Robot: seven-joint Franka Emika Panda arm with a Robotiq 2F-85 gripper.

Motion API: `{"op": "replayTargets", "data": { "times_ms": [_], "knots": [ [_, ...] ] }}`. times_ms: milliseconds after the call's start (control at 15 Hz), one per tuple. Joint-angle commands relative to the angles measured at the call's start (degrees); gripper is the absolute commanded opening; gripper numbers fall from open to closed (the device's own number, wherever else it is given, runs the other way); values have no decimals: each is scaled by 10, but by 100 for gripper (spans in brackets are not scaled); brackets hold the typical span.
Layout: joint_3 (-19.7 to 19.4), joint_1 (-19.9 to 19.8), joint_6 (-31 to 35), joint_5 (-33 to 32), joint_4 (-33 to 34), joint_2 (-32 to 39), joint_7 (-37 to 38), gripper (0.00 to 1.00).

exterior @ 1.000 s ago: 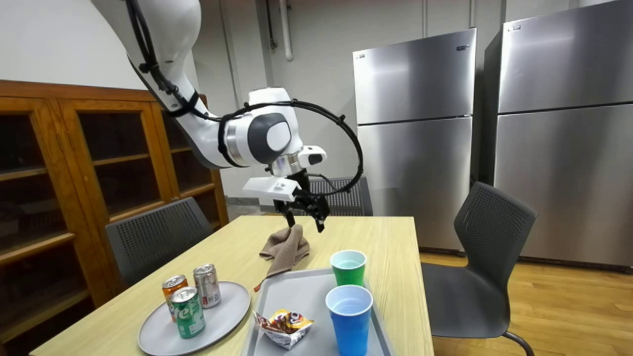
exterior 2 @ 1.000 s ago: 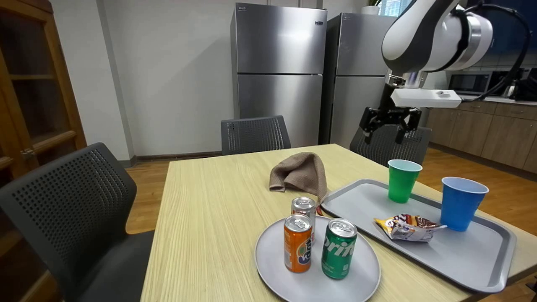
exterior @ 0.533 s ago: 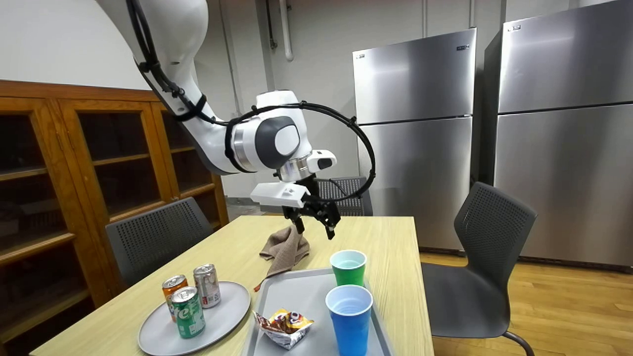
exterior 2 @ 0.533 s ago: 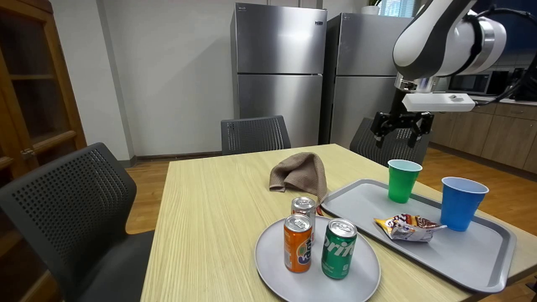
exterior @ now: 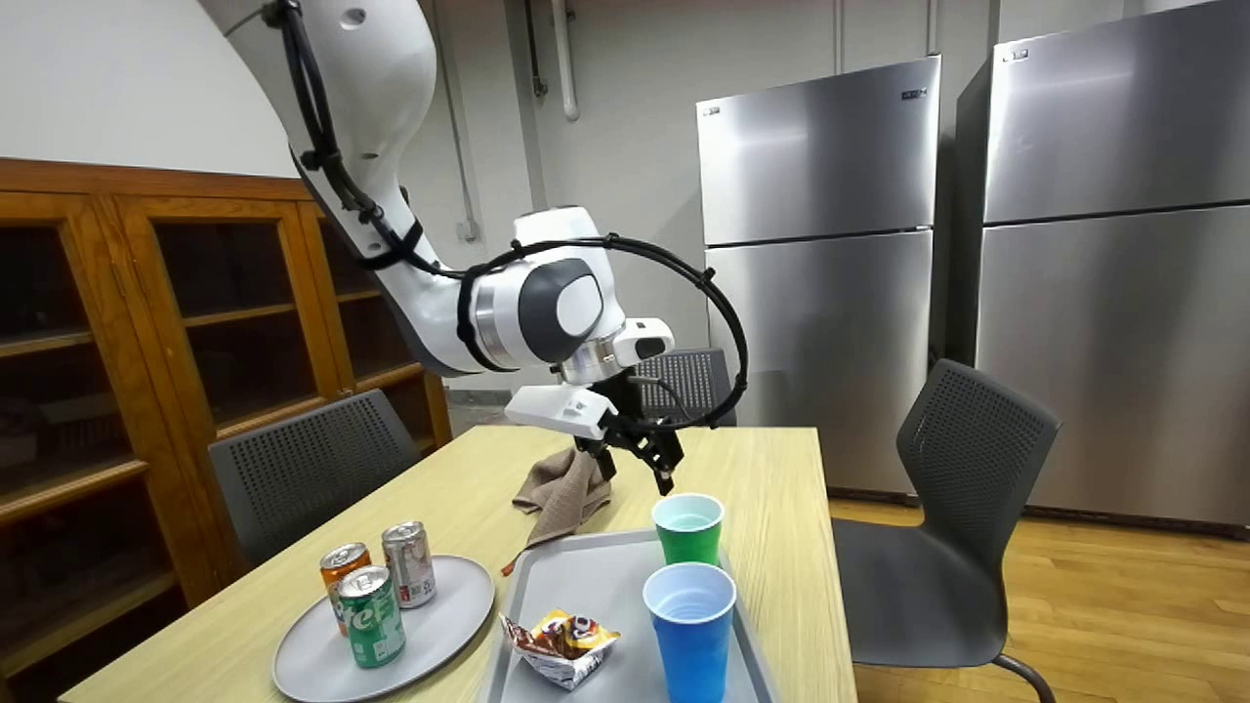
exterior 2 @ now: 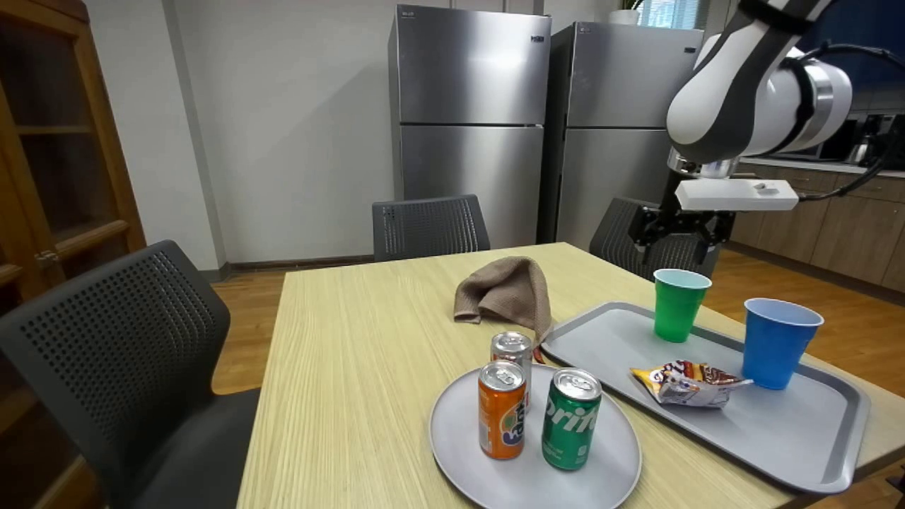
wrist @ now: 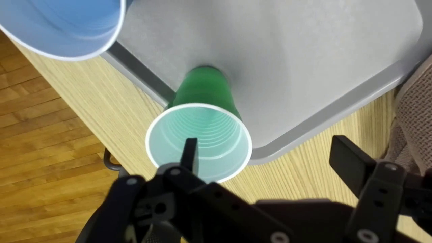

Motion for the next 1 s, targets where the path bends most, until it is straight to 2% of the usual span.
{"op": "replayTargets", "data": {
  "times_ms": [0,933],
  "knots": [
    [-18,13,18,-26,13,28,51,100],
    [-58,64,24,-14,80,113,108,100]
  ]
}}
